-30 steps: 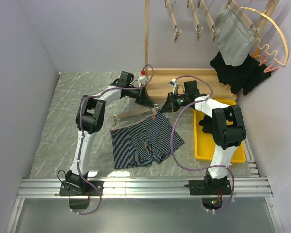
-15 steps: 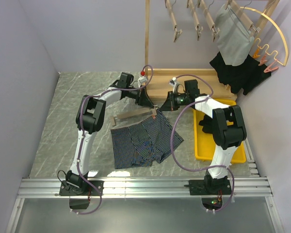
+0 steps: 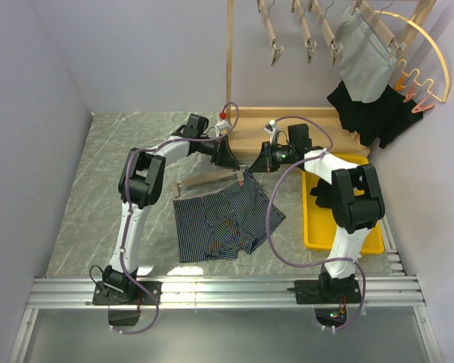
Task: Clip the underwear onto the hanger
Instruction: Clamp the underwear onto the hanger.
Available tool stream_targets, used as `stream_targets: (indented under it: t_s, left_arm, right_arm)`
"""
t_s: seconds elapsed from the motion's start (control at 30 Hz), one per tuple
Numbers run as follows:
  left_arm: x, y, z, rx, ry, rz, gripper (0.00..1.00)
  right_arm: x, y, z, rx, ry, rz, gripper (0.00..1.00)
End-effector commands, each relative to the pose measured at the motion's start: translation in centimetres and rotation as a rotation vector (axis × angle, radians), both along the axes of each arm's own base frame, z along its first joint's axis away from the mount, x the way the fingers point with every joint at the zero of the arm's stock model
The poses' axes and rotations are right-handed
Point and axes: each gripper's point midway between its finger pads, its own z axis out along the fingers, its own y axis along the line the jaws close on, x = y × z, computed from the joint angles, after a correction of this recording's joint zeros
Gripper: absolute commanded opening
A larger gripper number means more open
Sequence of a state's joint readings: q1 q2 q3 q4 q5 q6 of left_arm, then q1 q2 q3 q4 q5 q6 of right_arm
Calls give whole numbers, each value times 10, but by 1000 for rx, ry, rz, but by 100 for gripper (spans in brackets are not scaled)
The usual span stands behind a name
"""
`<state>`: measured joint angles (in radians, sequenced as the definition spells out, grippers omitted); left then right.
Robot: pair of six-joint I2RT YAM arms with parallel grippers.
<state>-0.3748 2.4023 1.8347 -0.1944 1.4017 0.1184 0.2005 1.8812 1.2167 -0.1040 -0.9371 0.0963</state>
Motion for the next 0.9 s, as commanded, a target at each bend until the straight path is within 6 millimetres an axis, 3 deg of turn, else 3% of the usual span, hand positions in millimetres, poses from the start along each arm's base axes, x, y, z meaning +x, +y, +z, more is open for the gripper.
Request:
stream_targets:
  t_s: [0.0, 0.1, 0.27, 0.5, 0.6, 0.87]
  left_arm:
    - [-1, -6, -4, -1, -15, -12, 17]
    - [-1, -5, -6, 7, -2, -8, 20]
    - [0, -4, -7, 15, 8, 2, 39]
    - [17, 6, -4, 26, 7, 54, 55]
    - [27, 14, 6, 34, -24, 91, 72]
    - [59, 47, 48, 108, -176, 252, 81]
  right_arm:
    - [3, 3, 24, 24, -95, 16, 0]
    - [2, 4, 25, 24, -93, 17, 0]
    - [4, 2, 21, 12, -89, 17, 0]
    - [4, 0, 12, -19, -71, 15, 0]
    - [7, -3, 6, -46, -58, 0, 0]
    - [19, -15, -11, -152, -21, -59, 0]
